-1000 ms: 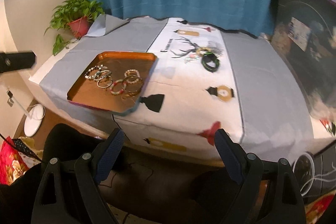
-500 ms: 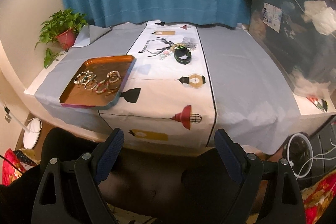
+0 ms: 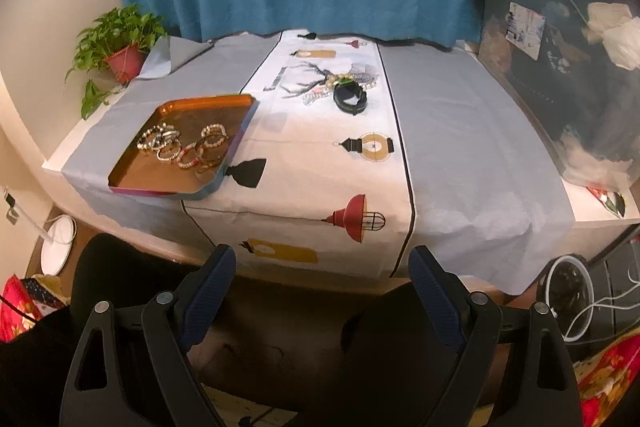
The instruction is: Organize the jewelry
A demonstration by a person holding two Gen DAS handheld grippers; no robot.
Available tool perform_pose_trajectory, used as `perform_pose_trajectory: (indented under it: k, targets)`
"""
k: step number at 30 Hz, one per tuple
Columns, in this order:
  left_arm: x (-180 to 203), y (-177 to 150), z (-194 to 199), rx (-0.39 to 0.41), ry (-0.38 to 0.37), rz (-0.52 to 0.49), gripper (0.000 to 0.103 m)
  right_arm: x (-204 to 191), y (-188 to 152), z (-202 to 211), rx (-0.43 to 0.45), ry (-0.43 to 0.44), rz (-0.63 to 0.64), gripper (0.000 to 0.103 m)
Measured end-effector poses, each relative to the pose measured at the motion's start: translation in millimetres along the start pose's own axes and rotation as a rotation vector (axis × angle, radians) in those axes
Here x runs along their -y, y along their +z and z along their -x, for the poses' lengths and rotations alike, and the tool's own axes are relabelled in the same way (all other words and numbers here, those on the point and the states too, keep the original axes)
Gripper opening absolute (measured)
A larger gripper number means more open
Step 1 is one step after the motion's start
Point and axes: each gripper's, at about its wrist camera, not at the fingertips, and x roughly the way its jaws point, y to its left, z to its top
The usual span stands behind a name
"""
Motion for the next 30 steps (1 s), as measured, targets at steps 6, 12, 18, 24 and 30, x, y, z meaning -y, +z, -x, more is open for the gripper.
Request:
perform_pose_trajectory:
  k: [6, 12, 18, 24, 30]
  targets:
    - [-2, 14, 1, 0.029, -0.047, 0.019, 0.101, 0, 9, -23, -0.045, -0.009, 0.003, 0.088]
    - [-8, 25, -15, 0.019, -0.068, 0.038, 0.101, 1, 15, -42, -0.073, -0.014, -0.001, 0.088]
    - [-15, 33, -31, 0.004, -0.080, 0.085, 0.101, 1, 17, -57, -0.098, -0.006, -0.002, 0.088]
    - [-10, 41, -48, -0.020, -0.084, 0.072, 0.101, 10, 20, -72, -0.118, -0.009, -0.023, 0.088]
    - [-7, 49, -74, -0.051, -0.098, 0.081, 0.102, 20, 24, -88, -0.135, -0.008, -0.041, 0.088]
